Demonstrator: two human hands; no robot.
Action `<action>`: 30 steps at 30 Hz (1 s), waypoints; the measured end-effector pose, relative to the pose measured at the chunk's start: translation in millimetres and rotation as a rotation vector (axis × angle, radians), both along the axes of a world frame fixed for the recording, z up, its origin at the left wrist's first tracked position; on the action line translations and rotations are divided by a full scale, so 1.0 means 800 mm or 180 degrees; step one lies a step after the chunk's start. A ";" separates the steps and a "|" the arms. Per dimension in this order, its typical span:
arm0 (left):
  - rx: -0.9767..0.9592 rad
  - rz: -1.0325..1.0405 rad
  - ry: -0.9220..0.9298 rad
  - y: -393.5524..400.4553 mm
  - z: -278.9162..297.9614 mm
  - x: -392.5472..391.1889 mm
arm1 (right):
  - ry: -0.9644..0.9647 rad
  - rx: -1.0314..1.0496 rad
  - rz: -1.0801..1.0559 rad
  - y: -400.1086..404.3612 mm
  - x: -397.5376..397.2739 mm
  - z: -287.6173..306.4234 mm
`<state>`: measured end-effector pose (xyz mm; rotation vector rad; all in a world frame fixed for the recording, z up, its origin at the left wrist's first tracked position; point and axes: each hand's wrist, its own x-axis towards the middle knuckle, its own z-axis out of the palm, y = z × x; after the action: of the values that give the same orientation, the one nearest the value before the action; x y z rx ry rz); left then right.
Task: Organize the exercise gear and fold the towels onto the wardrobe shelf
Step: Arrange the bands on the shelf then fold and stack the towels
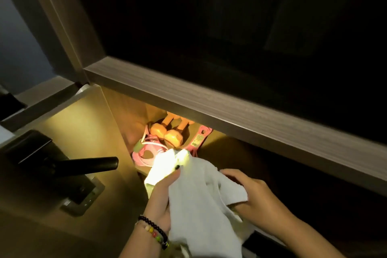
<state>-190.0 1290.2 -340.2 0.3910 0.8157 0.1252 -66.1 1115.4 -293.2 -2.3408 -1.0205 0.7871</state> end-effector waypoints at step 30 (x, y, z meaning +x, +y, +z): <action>0.3547 -0.0633 -0.0752 -0.138 -0.081 -0.169 | -0.0625 0.2336 -0.1715 -0.126 -0.220 -0.117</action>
<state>-325.4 1179.7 -405.1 1.4715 0.4006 0.4335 -241.8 1014.3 -386.8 -1.9008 -0.5542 -0.0389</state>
